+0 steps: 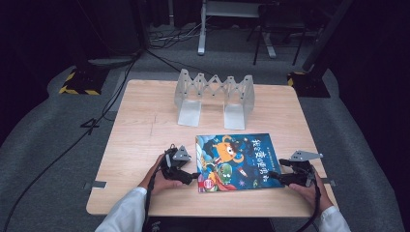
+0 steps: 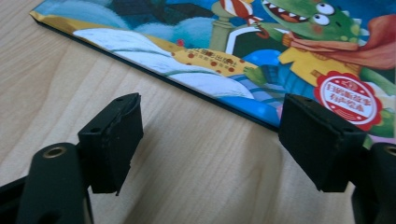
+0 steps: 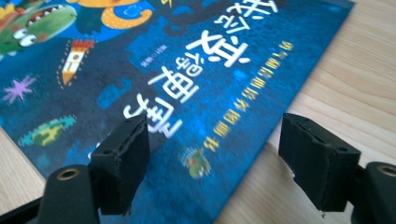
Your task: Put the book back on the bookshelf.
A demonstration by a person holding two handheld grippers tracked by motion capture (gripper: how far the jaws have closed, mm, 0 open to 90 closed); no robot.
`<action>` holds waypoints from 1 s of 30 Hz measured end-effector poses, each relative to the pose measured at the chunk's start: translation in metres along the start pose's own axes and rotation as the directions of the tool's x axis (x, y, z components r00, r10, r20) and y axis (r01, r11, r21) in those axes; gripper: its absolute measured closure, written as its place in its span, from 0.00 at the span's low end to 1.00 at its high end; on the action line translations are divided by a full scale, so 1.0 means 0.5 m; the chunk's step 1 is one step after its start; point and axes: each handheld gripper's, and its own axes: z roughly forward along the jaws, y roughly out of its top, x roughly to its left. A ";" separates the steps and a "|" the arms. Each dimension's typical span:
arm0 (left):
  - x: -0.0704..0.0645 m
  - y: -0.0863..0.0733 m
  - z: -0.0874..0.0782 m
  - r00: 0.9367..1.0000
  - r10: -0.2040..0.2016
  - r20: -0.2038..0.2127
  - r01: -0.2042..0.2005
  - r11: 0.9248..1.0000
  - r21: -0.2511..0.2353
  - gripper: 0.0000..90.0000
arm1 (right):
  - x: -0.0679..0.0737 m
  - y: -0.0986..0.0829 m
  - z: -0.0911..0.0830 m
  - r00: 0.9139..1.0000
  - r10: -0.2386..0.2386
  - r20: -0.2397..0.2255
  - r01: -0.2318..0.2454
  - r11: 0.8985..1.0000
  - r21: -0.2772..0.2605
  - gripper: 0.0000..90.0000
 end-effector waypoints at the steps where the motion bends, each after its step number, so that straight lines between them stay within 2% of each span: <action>1: -0.003 -0.001 -0.001 1.000 0.007 0.001 -0.007 1.000 0.002 0.26 | -0.002 0.004 0.005 1.000 0.003 -0.011 -0.003 1.000 0.005 0.25; 4: -0.013 -0.005 -0.004 1.000 0.008 0.027 -0.008 1.000 0.001 0.25 | -0.001 0.016 0.017 1.000 0.003 -0.003 -0.003 1.000 0.023 0.21; 8: -0.032 -0.014 -0.010 0.997 0.010 0.075 -0.009 1.000 -0.005 0.25 | -0.001 0.025 0.027 1.000 -0.004 -0.009 0.005 1.000 0.028 0.21; 9: -0.032 -0.014 -0.010 0.997 0.010 0.075 -0.009 1.000 -0.005 0.25 | -0.001 0.025 0.027 1.000 -0.004 -0.009 0.005 1.000 0.028 0.21; 10: -0.047 -0.018 -0.011 0.996 0.021 0.089 -0.021 1.000 -0.004 0.25 | 0.002 0.027 0.029 1.000 -0.011 -0.018 0.012 0.999 0.030 0.21; 11: -0.063 -0.021 -0.011 0.996 0.038 0.077 -0.039 0.999 0.013 0.24 | 0.011 0.030 0.034 0.999 -0.029 -0.038 0.031 0.999 0.030 0.21; 12: -0.070 -0.024 -0.013 0.997 0.037 0.069 -0.038 0.999 0.016 0.13 | 0.020 0.033 0.038 0.998 -0.039 -0.041 0.040 0.999 0.035 0.21; 13: -0.075 -0.031 -0.020 0.997 0.028 0.068 -0.028 1.000 0.010 0.14 | 0.025 0.035 0.040 0.999 -0.036 -0.039 0.038 0.999 0.037 0.21; 15: -0.084 -0.045 -0.033 0.996 0.026 0.087 -0.026 1.000 -0.002 0.22 | 0.031 0.039 0.043 0.999 -0.036 -0.032 0.037 0.999 0.039 0.21; 18: -0.105 -0.063 -0.049 0.995 0.044 0.085 -0.044 0.999 0.002 0.23 | 0.038 0.042 0.048 0.998 -0.044 -0.041 0.045 0.998 0.035 0.21; 21: -0.122 -0.077 -0.061 0.996 0.043 0.075 -0.044 0.999 0.006 0.22 | 0.049 0.048 0.057 0.997 -0.057 -0.053 0.059 0.998 0.036 0.21; 23: -0.124 -0.080 -0.063 0.997 0.041 0.072 -0.042 0.999 0.005 0.22 | 0.053 0.052 0.062 0.997 -0.058 -0.055 0.060 0.998 0.036 0.21; 24: -0.126 -0.086 -0.069 0.997 0.028 0.070 -0.028 1.000 0.004 0.22 | 0.059 0.058 0.070 0.996 -0.067 -0.063 0.069 0.997 0.034 0.21; 27: -0.132 -0.098 -0.083 0.997 0.036 0.069 -0.037 0.999 0.008 0.25 | 0.064 0.066 0.079 0.993 -0.082 -0.080 0.085 0.996 0.034 0.21; 28: -0.132 -0.108 -0.095 0.998 0.031 0.051 -0.032 0.999 0.017 0.25 | 0.066 0.068 0.083 0.993 -0.086 -0.086 0.090 0.995 0.033 0.21; 29: -0.132 -0.108 -0.095 0.998 0.031 0.051 -0.032 0.999 0.017 0.24 | 0.068 0.070 0.086 0.992 -0.090 -0.092 0.093 0.995 0.030 0.21; 30: -0.127 -0.114 -0.103 0.999 0.027 0.027 -0.028 0.999 0.024 0.23 | 0.070 0.073 0.090 0.991 -0.095 -0.098 0.098 0.995 0.027 0.21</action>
